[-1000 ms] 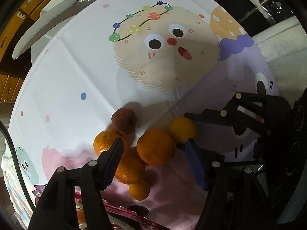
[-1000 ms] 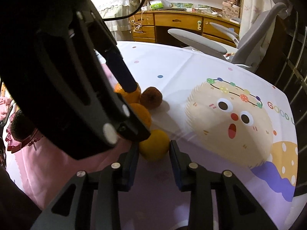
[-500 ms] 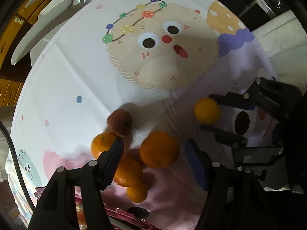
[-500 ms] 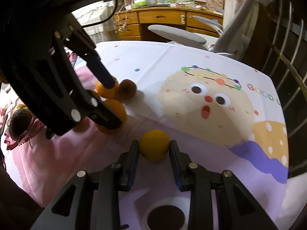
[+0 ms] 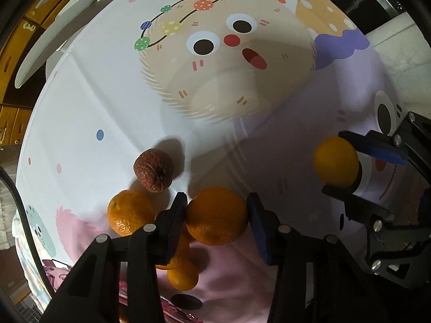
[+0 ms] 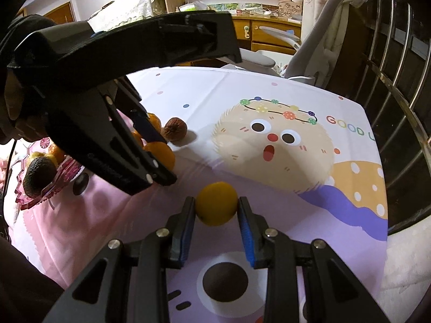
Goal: Organize fruits
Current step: 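Carry the orange with the left tool while the right tool carries the yellow citrus to the bowl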
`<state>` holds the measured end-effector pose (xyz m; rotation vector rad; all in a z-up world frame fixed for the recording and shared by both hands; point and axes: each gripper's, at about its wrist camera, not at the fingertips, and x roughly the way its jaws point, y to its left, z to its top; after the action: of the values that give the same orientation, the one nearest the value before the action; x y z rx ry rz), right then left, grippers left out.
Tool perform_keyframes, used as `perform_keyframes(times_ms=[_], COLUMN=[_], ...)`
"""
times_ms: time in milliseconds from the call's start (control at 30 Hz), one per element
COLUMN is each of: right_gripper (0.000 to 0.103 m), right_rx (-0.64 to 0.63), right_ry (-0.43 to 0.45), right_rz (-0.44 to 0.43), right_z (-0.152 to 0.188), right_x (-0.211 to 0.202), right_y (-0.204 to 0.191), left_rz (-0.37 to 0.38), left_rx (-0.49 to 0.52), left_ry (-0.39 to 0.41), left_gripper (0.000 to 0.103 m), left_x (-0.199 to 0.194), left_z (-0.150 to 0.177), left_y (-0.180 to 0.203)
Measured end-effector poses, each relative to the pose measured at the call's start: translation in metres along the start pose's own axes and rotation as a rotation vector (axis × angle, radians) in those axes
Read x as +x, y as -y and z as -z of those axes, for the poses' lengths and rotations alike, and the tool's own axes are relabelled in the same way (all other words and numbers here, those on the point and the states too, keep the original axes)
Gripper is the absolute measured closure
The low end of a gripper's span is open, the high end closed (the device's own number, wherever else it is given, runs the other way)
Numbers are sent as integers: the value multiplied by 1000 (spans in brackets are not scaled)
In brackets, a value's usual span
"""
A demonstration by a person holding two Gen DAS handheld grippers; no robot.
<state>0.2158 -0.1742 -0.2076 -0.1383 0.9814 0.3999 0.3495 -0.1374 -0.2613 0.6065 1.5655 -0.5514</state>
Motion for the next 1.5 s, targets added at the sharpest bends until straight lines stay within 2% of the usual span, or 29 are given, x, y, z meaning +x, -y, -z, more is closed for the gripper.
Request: perform_keyframes(times_ms=[267, 400, 633, 800, 967, 1133, 1500], right_gripper=[71, 71, 71, 71, 71, 71, 71], right_rx=[-8, 13, 46, 70, 67, 41, 28], right_ry=[-19, -5, -4, -13, -2, 16, 27], right_rz=[6, 4, 16, 1, -29, -49, -56], right_z=[-5, -9, -16, -22, -30, -44, -64], right_x=[-5, -16, -37, -49, -62, -75, -91], right_y=[3, 3, -2, -12, -30, -58, -124], left_rz=[-16, -19, 12, -1, -42, -52, -54], left_rx=[-39, -129, -307, -426, -493, -552, -588], left_ry=[48, 90, 214, 269, 313, 347, 393], left_gripper=[59, 59, 59, 59, 59, 59, 59], left_x=[-33, -61, -118, -140, -168, -183, -202], left_z=[13, 19, 43, 78, 116, 155, 231], left_y=[10, 9, -9, -41, -65, -86, -126])
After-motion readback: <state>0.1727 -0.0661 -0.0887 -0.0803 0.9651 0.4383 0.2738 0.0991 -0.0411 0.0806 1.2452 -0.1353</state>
